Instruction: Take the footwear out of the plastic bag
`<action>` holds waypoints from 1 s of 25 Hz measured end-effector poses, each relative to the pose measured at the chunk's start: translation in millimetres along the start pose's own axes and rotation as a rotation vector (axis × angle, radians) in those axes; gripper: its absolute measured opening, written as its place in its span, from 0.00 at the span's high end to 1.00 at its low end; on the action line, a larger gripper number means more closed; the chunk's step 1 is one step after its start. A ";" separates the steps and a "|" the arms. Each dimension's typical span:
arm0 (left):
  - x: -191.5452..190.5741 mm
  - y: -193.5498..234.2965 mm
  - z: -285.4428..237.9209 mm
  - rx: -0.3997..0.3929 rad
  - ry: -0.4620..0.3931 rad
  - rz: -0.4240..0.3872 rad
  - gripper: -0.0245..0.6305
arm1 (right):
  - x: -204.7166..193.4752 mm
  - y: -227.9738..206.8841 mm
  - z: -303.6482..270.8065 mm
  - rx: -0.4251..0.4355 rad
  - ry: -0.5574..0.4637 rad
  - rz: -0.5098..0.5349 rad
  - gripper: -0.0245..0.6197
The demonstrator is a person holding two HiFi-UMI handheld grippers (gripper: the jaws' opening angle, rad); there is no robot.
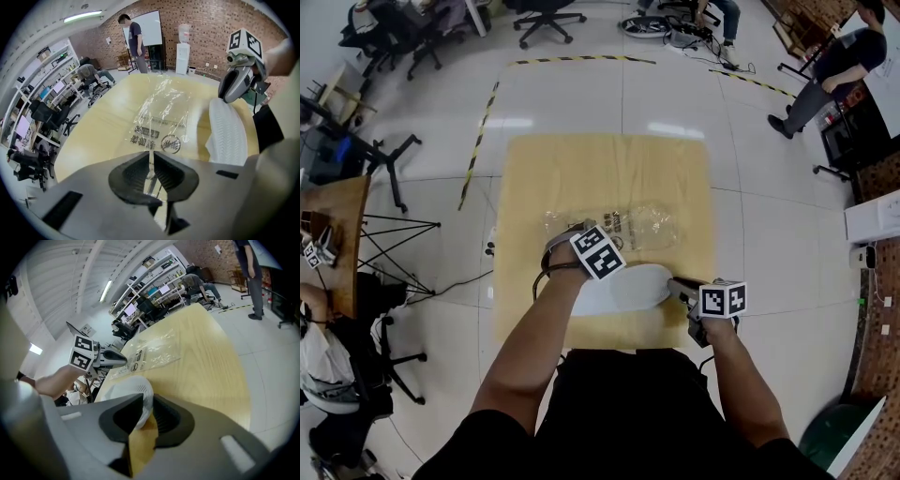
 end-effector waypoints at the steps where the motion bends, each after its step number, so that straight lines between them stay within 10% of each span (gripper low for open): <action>1: 0.0 -0.4 1.5 -0.001 -0.018 0.011 0.89 | 0.1 1.0 1.3 -0.003 -0.006 0.005 0.85; 7: -1.3 5.2 32.8 0.031 -0.186 0.065 0.80 | -1.2 2.4 19.5 -0.077 -0.073 0.050 0.80; 13: -16.4 6.9 101.6 0.058 -0.506 0.353 0.87 | -18.9 17.0 54.8 -0.092 -0.214 0.010 0.84; 20: -39.4 -95.6 157.9 -0.113 -0.716 0.696 0.95 | -50.9 81.9 78.6 0.247 -0.292 -0.092 0.96; 22: -47.3 -130.6 171.5 -0.090 -0.711 0.734 0.95 | -70.2 111.5 81.4 0.380 -0.207 -0.009 0.96; 25: -47.1 -179.8 182.0 -0.045 -0.666 0.751 0.95 | -102.8 124.1 89.7 0.330 -0.103 0.226 0.96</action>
Point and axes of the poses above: the fingertips, and each gripper's own axes: z backward along the fingers, y to its left, x out of its top, the point moved 1 cm from there along z, backward along the fingers, and after that the axes turned 14 degrees about -z, right-handed, at the moved point
